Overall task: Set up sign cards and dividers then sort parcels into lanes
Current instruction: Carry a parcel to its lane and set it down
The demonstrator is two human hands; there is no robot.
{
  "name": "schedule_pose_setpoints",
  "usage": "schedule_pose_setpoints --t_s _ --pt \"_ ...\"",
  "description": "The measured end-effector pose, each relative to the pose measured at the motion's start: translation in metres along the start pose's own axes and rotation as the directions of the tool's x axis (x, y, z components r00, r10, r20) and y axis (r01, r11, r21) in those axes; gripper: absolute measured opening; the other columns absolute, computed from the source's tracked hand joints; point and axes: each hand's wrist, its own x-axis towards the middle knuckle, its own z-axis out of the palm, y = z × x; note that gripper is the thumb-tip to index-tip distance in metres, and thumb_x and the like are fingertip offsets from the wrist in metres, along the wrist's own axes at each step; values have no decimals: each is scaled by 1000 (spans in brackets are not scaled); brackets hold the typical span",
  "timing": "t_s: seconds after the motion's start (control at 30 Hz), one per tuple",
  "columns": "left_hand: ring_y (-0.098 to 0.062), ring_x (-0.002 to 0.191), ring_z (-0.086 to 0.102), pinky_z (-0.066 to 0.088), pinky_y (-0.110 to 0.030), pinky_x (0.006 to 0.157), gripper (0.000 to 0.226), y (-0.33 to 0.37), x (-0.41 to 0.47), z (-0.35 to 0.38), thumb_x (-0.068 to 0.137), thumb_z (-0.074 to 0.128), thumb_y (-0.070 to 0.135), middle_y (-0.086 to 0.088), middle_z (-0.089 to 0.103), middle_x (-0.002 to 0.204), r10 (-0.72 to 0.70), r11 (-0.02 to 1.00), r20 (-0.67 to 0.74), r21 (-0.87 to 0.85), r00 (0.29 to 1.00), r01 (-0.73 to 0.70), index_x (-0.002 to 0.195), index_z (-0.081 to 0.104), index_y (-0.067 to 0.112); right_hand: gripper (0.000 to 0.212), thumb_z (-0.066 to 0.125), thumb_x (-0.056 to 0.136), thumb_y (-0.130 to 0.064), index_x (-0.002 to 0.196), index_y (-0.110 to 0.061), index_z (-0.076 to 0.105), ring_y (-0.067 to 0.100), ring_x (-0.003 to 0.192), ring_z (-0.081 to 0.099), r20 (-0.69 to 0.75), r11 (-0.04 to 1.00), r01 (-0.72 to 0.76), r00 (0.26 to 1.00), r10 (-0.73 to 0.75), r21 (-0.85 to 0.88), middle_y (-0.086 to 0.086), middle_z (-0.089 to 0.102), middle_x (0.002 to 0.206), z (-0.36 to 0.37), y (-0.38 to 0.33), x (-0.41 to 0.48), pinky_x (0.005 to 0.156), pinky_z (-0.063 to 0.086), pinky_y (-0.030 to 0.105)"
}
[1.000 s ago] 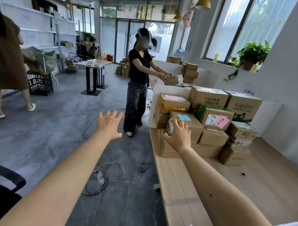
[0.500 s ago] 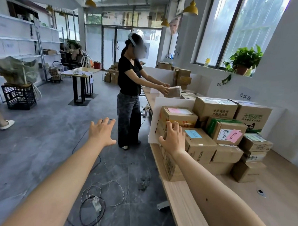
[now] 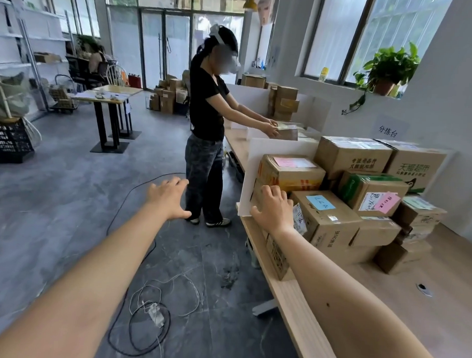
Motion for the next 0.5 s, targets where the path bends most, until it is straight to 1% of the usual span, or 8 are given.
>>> schedule_pose_setpoints --t_s 0.2,0.33,0.5 --pt "-22 128 42 38 -39 98 86 3 21 8 77 62 56 -1 38 145 65 997 -52 -29 997 -67 146 23 23 45 53 88 -32 129 -14 45 32 120 42 3 999 15 1000 -15 38 11 45 132 12 1 6 97 37 44" --pt "-22 128 43 40 -37 96 83 8 40 11 78 64 52 -2 41 143 53 996 -78 -61 996 -58 146 24 24 50 55 85 -30 131 -12 43 33 122 39 -7 999 -25 1000 25 44 14 42 134 13 8 21 99 37 44" --pt "-22 128 43 41 -37 94 84 18 69 14 78 64 54 0 39 145 60 995 -79 -80 995 -66 146 24 25 52 58 84 -27 131 -11 42 33 123 39 -46 996 -46 998 50 73 15 41 136 19 17 50 100 36 43"
